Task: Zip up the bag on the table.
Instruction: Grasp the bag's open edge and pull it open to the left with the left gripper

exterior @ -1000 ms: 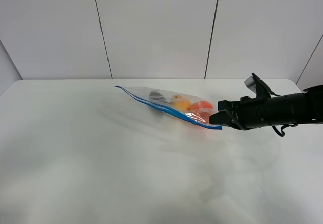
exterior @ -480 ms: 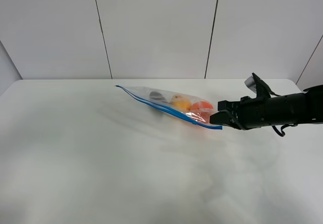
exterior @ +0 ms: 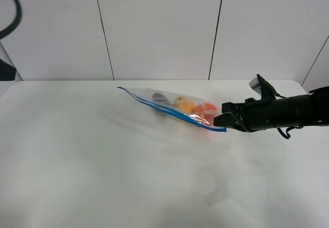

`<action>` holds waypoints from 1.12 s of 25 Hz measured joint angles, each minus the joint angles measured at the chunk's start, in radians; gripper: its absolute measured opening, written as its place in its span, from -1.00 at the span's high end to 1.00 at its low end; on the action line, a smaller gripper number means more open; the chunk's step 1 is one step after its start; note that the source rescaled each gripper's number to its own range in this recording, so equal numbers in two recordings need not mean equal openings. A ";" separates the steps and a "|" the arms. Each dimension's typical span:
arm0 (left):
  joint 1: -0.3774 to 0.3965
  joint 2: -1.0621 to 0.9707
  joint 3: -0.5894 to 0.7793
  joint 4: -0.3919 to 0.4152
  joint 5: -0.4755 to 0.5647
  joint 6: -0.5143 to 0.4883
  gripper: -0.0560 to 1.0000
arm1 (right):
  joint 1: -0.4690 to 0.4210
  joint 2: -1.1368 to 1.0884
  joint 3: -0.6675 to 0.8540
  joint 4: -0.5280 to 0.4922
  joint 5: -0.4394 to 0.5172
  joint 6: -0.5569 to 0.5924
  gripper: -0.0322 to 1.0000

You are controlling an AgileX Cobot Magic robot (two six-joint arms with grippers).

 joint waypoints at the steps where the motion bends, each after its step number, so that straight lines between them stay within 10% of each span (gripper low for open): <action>1: 0.000 0.038 -0.017 -0.018 0.000 0.018 -1.00 | 0.000 0.000 0.000 0.000 0.000 0.000 0.94; 9: -0.144 0.160 -0.046 -0.268 0.001 0.266 -1.00 | 0.000 0.000 0.000 0.000 0.000 0.000 0.94; 19: -0.585 0.182 -0.047 -0.286 -0.042 0.285 -1.00 | 0.000 0.000 0.000 0.000 -0.004 0.000 0.94; 28: -0.780 0.313 -0.047 -0.262 -0.159 0.290 -1.00 | 0.000 0.000 0.000 0.000 -0.004 0.000 0.94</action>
